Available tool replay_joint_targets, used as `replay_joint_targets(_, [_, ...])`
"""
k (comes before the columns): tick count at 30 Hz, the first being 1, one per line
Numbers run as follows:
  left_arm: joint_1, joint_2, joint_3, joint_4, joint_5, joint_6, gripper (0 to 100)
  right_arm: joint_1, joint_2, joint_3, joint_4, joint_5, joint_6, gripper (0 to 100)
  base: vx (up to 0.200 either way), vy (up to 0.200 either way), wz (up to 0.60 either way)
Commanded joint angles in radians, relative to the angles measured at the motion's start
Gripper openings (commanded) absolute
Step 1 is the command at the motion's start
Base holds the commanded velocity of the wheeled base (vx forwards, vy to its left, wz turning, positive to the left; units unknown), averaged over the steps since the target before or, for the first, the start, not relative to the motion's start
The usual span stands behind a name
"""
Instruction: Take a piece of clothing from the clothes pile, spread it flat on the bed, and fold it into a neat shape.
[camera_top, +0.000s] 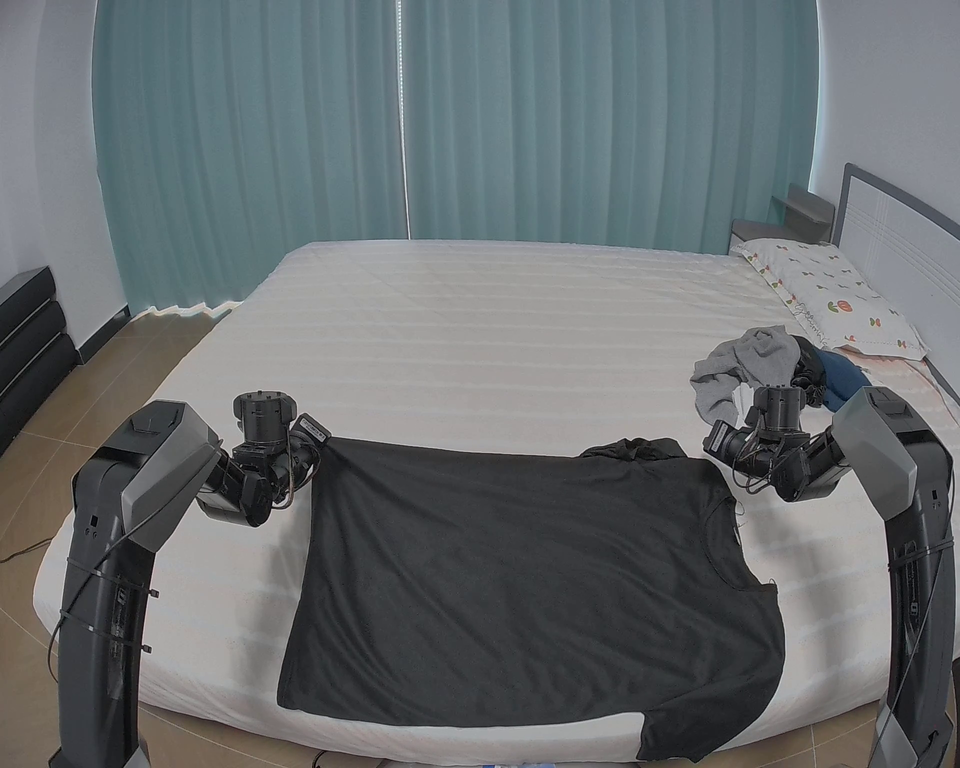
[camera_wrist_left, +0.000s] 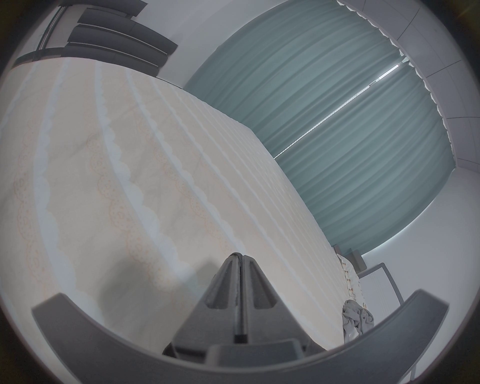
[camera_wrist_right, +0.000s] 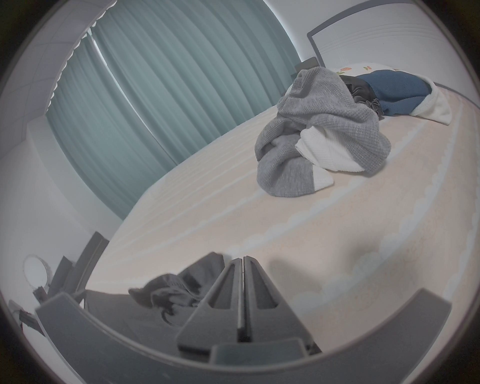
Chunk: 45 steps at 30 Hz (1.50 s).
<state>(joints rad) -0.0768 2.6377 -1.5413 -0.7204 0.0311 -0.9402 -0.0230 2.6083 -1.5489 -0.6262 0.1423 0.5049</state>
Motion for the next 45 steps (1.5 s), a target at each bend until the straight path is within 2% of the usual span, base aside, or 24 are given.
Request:
replay_joint_targets(1, [0.000, -0.001, 0.001, -0.001, 0.001, 0.001, 0, 0.000, -0.014, 0.010, 0.002, 0.000, 0.006, 0, 0.000, 0.000, 0.00])
replay_joint_targets(2, [0.000, -0.001, 0.003, -0.001, 0.001, 0.001, 0, 0.000, -0.019, 0.029, 0.000, 0.005, 0.004, 100, 0.000, 0.000, 0.00])
replay_joint_targets(8, [-0.001, 0.001, 0.004, -0.001, 0.001, 0.001, 0, 0.000, -0.019, 0.058, -0.001, 0.011, -0.016, 100, 0.000, 0.000, 0.00])
replay_joint_targets(16, [-0.001, 0.002, 0.004, 0.001, 0.001, 0.001, 0, 0.006, -0.014, 0.101, -0.004, 0.051, -0.046, 100, 0.000, 0.000, 0.00])
replay_joint_targets(17, [-0.001, 0.002, 0.004, 0.001, 0.001, 0.001, 0, 0.008, -0.017, 0.113, -0.003, 0.060, -0.051, 0, 0.000, 0.000, 0.00])
replay_joint_targets(21, [-0.001, 0.002, 0.004, 0.001, 0.001, 0.001, 0, 0.005, -0.019, 0.130, -0.010, 0.077, -0.078, 0, 0.000, 0.000, 0.00])
replay_joint_targets(32, [0.002, 0.008, -0.003, -0.002, 0.003, 0.004, 0, 0.002, -0.017, 0.105, -0.072, 0.074, -0.066, 0, 0.000, 0.000, 0.00])
replay_joint_targets(38, [0.012, 0.010, -0.030, -0.007, 0.023, 0.004, 0, 0.000, -0.011, 0.013, -0.084, 0.028, 0.004, 0, 0.000, 0.000, 0.00])
replay_joint_targets(45, [0.017, 0.028, -0.069, -0.007, 0.029, 0.004, 0, 0.003, -0.001, -0.077, -0.084, -0.017, 0.012, 0, 0.000, 0.000, 0.00])
